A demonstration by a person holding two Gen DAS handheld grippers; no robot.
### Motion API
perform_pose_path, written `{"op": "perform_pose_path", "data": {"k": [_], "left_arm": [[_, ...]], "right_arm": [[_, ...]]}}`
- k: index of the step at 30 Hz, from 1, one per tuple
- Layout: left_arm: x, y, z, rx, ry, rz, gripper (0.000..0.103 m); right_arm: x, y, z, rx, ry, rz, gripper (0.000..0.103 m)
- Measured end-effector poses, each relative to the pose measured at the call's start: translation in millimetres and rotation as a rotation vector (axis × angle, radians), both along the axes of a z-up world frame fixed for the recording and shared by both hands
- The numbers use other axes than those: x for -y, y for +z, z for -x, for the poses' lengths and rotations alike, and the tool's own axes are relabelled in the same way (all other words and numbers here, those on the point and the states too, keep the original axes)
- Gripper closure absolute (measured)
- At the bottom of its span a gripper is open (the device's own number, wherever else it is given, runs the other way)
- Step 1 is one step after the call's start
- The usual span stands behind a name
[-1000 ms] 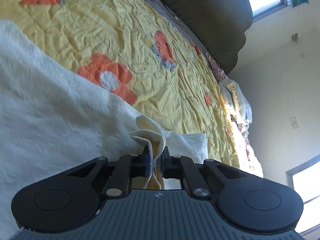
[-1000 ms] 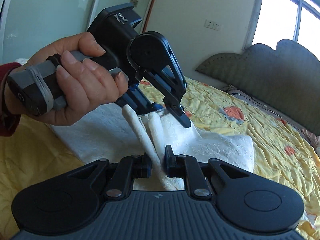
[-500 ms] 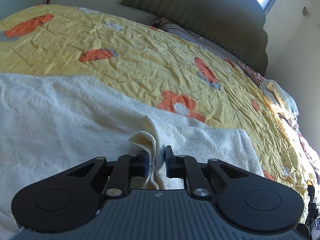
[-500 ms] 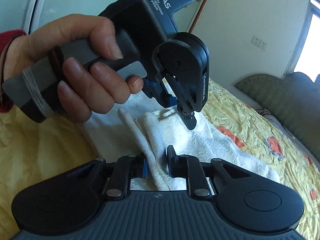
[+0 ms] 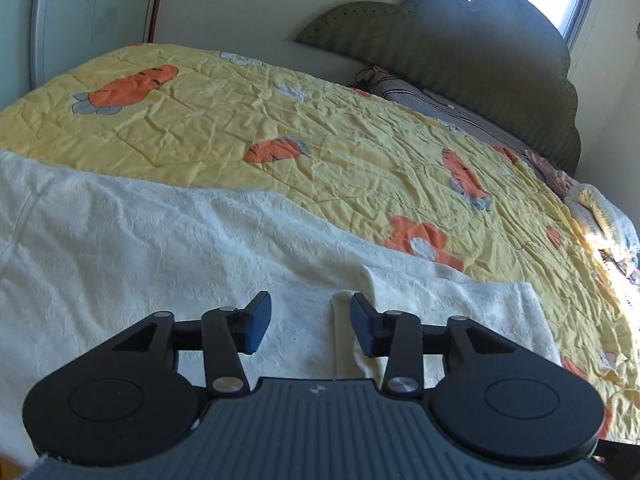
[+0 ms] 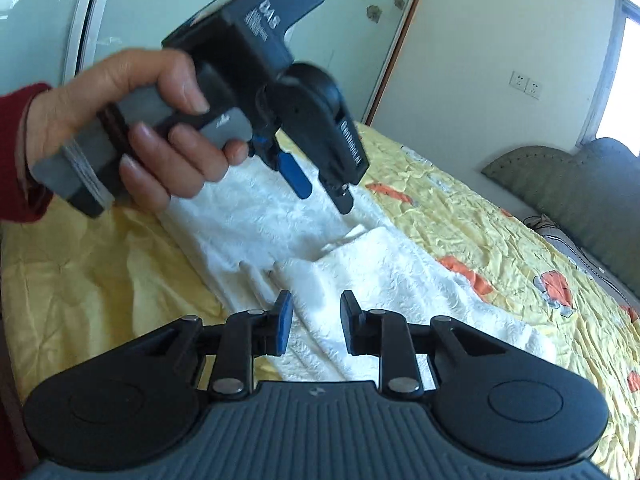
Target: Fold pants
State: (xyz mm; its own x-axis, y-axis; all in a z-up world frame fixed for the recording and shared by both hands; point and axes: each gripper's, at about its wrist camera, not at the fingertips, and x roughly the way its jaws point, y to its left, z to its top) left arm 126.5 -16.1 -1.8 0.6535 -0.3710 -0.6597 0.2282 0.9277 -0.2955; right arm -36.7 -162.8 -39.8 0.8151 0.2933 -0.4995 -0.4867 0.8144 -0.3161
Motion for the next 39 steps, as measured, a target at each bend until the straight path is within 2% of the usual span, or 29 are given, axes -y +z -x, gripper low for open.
{"op": "perform_pose_path", "data": {"k": [1, 5, 7, 8, 10, 14, 17, 18, 19, 21, 23, 27, 30, 32, 35, 37, 39], "left_arm": [[-1.8, 1.3, 2.3, -0.004, -0.004, 0.016, 0.044], [-5.0, 8.1, 9.6, -0.046, -0.056, 0.092, 0.038], [-7.2, 10.2, 10.4, -0.099, -0.082, 0.14, 0.038], [-8.2, 10.3, 10.3, -0.13, -0.1, 0.16, 0.038], [-10.7, 7.5, 10.0, -0.204, -0.134, 0.205, 0.038], [-10.6, -11.7, -1.9, -0.359, -0.195, 0.374, 0.038], [-1.6, -30.5, -15.8, -0.429, -0.172, 0.456, 0.039], [2.2, -35.6, -21.8, -0.43, -0.14, 0.445, 0.054], [5.0, -38.1, -25.0, -0.426, -0.125, 0.427, 0.076], [9.5, -39.0, -29.2, -0.391, -0.109, 0.382, 0.099], [8.8, -31.1, -23.4, -0.322, -0.106, 0.345, 0.1], [9.5, -8.4, -1.7, -0.131, -0.113, 0.166, 0.1], [12.9, -19.2, 0.0, -0.135, -0.105, 0.076, 0.1], [15.8, -31.3, -3.3, -0.156, -0.116, 0.054, 0.099], [16.8, -33.0, 0.6, -0.114, -0.13, 0.03, 0.099], [20.6, -32.0, 2.9, -0.09, -0.14, 0.002, 0.099], [24.7, -32.3, 6.6, -0.066, -0.145, -0.024, 0.098]], "right_arm": [[-5.8, -5.3, 0.8, 0.009, -0.004, 0.059, 0.078], [-23.6, -20.5, -1.0, 0.089, -0.047, 0.245, 0.08], [-33.4, -25.3, 3.1, 0.113, -0.033, 0.288, 0.095], [-35.5, -26.4, 3.4, 0.118, -0.032, 0.286, 0.096], [-29.1, -18.9, 7.5, 0.141, -0.044, 0.224, 0.096], [7.6, 13.0, 15.6, 0.124, -0.072, -0.045, 0.096], [22.3, 20.9, 14.1, 0.1, -0.064, -0.135, 0.096], [23.2, 20.8, 13.7, 0.091, -0.061, -0.148, 0.096], [21.7, 19.0, 12.1, 0.084, -0.055, -0.15, 0.096], [17.1, 18.5, 14.4, 0.079, -0.041, -0.132, 0.096], [10.7, 16.7, 16.0, 0.076, -0.028, -0.124, 0.096], [-0.9, 13.2, 12.4, 0.05, 0.018, -0.166, 0.096], [-10.7, 0.5, 5.1, 0.005, 0.024, -0.13, 0.095], [-13.2, -9.0, -0.2, -0.046, 0.01, -0.103, 0.093], [-6.3, 0.1, 4.5, -0.071, 0.018, -0.109, 0.091], [7.5, 14.0, 10.9, -0.067, 0.039, -0.156, 0.091], [25.8, 25.4, 10.4, -0.041, -0.017, -0.228, 0.09]]}}
